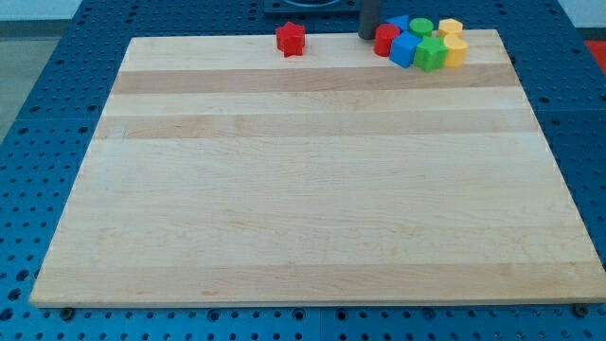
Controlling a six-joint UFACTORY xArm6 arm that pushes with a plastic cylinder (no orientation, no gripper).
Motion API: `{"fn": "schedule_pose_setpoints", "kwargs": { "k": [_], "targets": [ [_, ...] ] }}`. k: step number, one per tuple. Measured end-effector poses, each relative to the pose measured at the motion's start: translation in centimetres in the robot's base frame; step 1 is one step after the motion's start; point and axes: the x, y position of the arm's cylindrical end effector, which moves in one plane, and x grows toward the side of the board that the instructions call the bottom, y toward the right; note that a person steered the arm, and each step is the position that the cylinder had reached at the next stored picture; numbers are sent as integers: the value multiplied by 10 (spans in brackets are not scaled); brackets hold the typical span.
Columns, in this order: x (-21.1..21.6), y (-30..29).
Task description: Slightly push the group of blocks towards the bottom side of the board
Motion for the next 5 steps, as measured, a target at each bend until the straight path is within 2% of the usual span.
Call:
{"fn": "schedule_pose_setpoints", "kwargs": {
  "k": [5],
  "targets": [
    [16, -6]
  ]
}}
